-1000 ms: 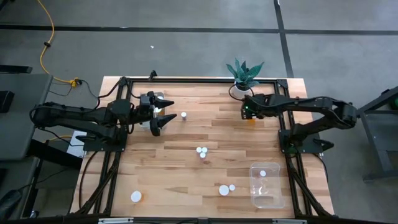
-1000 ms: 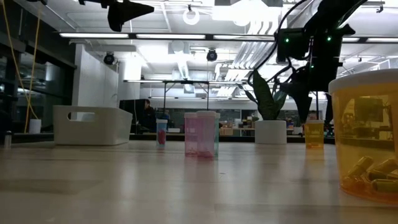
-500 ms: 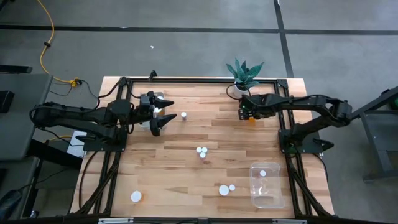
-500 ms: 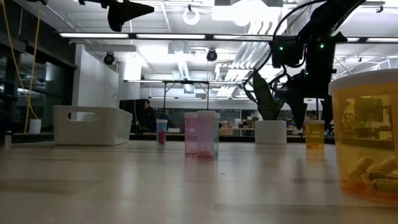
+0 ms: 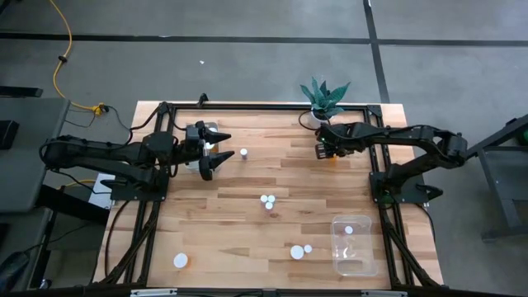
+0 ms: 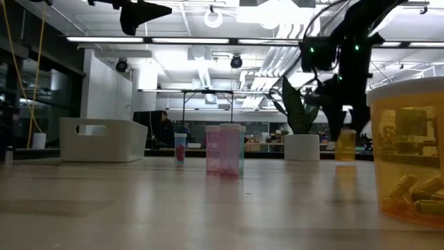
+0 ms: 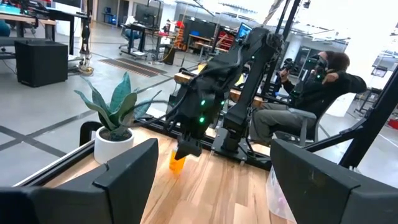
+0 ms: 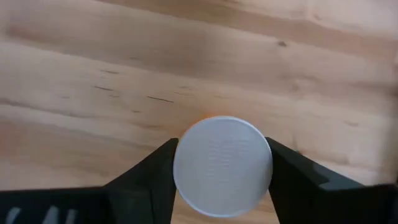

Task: Pick and place medicine bottles into bin by pill shape (circle, oval)
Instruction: Put the top orange capsule bottle into the gray bin

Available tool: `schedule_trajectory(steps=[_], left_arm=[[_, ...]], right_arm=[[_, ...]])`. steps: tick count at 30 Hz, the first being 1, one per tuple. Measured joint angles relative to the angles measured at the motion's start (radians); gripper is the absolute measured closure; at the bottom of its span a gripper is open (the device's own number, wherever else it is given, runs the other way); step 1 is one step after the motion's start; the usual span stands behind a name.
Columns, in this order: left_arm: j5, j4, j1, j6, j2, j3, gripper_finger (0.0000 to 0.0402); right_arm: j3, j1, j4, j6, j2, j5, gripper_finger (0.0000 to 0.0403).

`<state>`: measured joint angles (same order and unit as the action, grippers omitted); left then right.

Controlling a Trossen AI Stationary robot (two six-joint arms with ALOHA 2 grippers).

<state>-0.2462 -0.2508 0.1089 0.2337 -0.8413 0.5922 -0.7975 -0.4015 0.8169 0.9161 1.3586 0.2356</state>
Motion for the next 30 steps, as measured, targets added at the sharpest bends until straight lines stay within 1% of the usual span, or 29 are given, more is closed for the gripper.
schedule_trajectory(steps=[3, 6, 11, 14, 18, 21, 24, 27, 30], left_arm=[[0.000, 0.016, 0.000, 0.000, 0.000, 0.000, 0.0103], [-0.002, 0.045, 0.000, 0.000, 0.000, 0.000, 0.0103], [-0.034, 0.079, 0.000, 0.001, 0.000, 0.000, 0.0103], [-0.035, 0.080, 0.000, 0.000, 0.000, 0.000, 0.0103], [-0.032, 0.094, 0.000, 0.000, 0.005, 0.000, 0.0103], [-0.035, 0.107, 0.008, 0.000, 0.050, 0.000, 0.0103], [-0.052, 0.121, 0.019, 0.002, 0.114, 0.001, 0.0103], [-0.058, 0.117, 0.027, 0.012, 0.187, 0.001, 0.0103], [-0.057, 0.104, 0.029, 0.029, 0.247, 0.001, 0.0103]], right_arm=[[-0.052, 0.031, -0.011, -0.037, -0.026, 0.001, 0.0219], [-0.115, 0.073, -0.071, -0.089, -0.054, 0.003, 0.0216], [-0.215, 0.154, -0.255, -0.191, -0.064, -0.036, 0.0215], [-0.253, 0.195, -0.397, -0.228, -0.055, -0.062, 0.0215], [-0.290, 0.233, -0.531, -0.265, -0.028, -0.083, 0.0215], [-0.317, 0.252, -0.596, -0.287, 0.012, -0.089, 0.0215], [-0.352, 0.266, -0.645, -0.305, 0.079, -0.105, 0.0215], [-0.405, 0.276, -0.704, -0.331, 0.177, -0.159, 0.0215], [-0.485, 0.286, -0.736, -0.376, 0.291, -0.190, 0.0215]])
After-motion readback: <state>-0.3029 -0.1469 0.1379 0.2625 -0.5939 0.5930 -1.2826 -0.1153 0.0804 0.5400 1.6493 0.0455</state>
